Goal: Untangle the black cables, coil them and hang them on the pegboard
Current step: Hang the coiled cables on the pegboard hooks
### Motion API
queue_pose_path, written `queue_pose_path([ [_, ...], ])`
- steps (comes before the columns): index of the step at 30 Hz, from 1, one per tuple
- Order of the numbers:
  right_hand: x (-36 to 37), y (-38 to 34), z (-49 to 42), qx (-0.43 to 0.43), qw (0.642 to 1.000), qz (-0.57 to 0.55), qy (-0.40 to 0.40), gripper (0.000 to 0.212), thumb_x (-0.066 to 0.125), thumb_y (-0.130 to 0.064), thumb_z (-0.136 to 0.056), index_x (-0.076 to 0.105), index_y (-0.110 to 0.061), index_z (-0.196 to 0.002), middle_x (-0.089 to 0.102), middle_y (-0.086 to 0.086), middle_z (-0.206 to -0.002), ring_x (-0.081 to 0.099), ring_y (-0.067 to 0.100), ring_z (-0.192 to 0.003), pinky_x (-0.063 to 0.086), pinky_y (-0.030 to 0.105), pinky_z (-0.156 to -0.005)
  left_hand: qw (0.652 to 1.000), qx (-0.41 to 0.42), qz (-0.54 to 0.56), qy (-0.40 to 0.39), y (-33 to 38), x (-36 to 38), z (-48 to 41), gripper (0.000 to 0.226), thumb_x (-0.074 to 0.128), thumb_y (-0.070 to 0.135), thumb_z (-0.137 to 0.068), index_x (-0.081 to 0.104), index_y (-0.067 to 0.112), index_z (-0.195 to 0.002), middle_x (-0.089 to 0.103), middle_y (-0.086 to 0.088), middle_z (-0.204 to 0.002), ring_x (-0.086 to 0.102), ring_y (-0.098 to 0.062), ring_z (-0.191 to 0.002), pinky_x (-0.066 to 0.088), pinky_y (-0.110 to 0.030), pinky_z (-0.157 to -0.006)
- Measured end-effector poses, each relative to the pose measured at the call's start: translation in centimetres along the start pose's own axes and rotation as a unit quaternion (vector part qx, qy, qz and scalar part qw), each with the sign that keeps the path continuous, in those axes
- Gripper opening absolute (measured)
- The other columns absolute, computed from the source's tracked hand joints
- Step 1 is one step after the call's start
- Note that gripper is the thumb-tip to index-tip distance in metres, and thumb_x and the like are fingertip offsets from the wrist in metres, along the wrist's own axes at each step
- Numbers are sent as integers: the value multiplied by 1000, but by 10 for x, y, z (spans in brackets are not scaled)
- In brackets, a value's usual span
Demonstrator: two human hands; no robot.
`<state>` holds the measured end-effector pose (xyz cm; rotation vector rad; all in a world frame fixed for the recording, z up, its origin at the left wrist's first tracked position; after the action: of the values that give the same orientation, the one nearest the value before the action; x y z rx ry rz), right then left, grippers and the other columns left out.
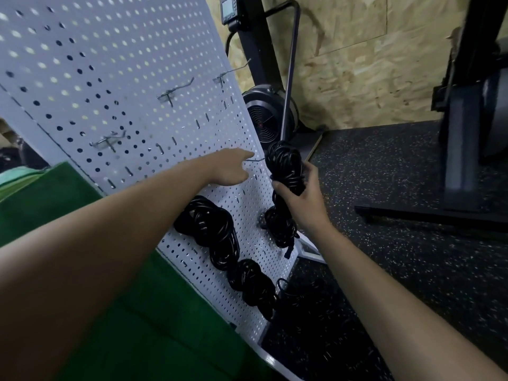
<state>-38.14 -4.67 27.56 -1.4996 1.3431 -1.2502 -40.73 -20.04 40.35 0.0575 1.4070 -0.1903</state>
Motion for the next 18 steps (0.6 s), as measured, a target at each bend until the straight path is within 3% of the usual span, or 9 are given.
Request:
queue_pose_path([
  [4, 6, 5, -6, -3, 1000, -27, 5, 69, 82, -39, -87, 35, -42, -138, 61, -3, -133, 62, 19, -122, 50, 54, -107, 1000, -6, 11, 2, -5, 2, -6, 68, 51, 16, -104, 22, 20, -165, 27, -6, -170, 36, -27, -151, 35, -35, -116],
  [7, 11, 0, -8, -30, 999, -26, 19, 70, 81, -43, -86, 37, -40, -140, 63, -4, -131, 63, 15, -120, 51, 52, -106, 1000, -10, 19, 10, -7, 1, -7, 67, 51, 16, -102, 26, 20, -165, 30, -5, -169, 35, -26, -152, 32, -34, -116],
  [12, 27, -2, -12, -39, 999, 2, -3, 69, 83, -41, -84, 38, -42, -137, 64, -6, -128, 64, 16, -117, 52, 51, -103, 998, -10, 59, 9, -12, 2, -8, 66, 49, 5, -96, 40, 23, -159, 49, -6, -157, 49, -26, -141, 40, -36, -112],
  [15, 32, 3, -12, -28, 999, -17, -2, 67, 83, -40, -85, 37, -51, -132, 66, -6, -127, 66, 17, -115, 53, 53, -102, 995, -15, 95, 10, -16, -1, -7, 70, 49, 1, -97, 32, 20, -162, 46, -6, -160, 43, -24, -147, 38, -35, -114],
  [18, 35, 6, -14, -19, 999, -45, -8, 66, 83, -40, -85, 40, -49, -135, 67, -11, -124, 67, 13, -115, 54, 53, -103, 991, -31, 132, 8, -20, -1, -7, 78, 50, -1, -99, 17, 22, -165, 44, -8, -161, 40, -24, -150, 42, -34, -105],
])
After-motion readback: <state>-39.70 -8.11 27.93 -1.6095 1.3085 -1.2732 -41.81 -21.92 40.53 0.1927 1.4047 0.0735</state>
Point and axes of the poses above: each hand's wrist, its own z-axis away from the middle knuckle, its own x-axis out of the palm, y = z × x, the point moved 7 cm from there along -z, towards the middle knuckle
